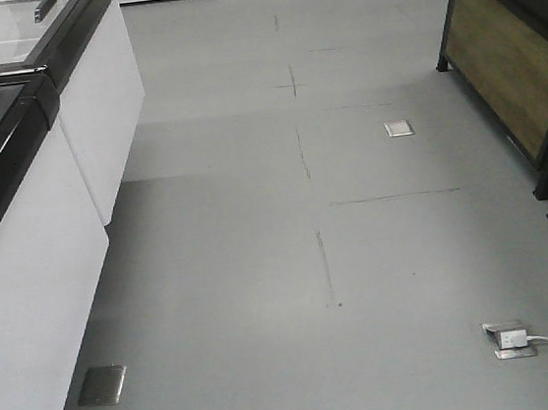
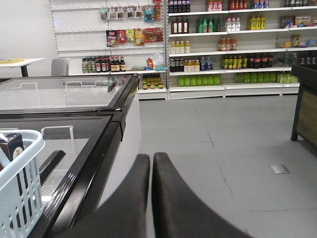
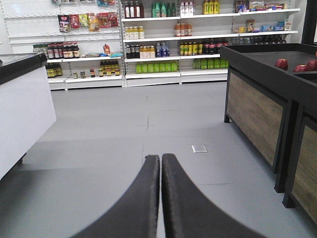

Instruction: Left arm holds basket, right arm returns cookies

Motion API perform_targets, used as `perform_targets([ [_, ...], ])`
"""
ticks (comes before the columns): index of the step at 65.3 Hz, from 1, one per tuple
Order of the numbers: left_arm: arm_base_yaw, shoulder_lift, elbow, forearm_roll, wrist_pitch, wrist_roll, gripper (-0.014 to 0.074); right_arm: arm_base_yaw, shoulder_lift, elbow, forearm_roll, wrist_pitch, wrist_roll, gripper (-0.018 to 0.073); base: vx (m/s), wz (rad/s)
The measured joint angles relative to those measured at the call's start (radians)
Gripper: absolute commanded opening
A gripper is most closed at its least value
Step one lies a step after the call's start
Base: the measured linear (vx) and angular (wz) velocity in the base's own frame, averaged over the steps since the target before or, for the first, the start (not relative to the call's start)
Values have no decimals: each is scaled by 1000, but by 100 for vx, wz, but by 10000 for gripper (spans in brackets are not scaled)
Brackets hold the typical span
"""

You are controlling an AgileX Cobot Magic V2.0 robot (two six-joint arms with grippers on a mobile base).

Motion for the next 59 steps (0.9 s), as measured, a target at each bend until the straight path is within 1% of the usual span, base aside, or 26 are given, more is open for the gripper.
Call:
perform_targets([
  [25, 0, 2, -1, 0, 11, 1, -5, 0, 0, 0, 0, 0, 0, -8, 0, 0],
  [35, 0, 2, -1, 0, 12, 1, 27, 0, 0, 0, 0, 0, 0, -8, 0, 0],
  [45, 0, 2, -1, 0, 16, 1, 110, 0, 0, 0, 0, 0, 0, -8, 0, 0],
  [52, 0, 2, -1, 0, 18, 1, 195, 0, 0, 0, 0, 0, 0, -8, 0, 0],
  [59, 0, 2, -1, 0, 19, 1, 307, 0, 0, 0, 0, 0, 0, -8, 0, 0],
])
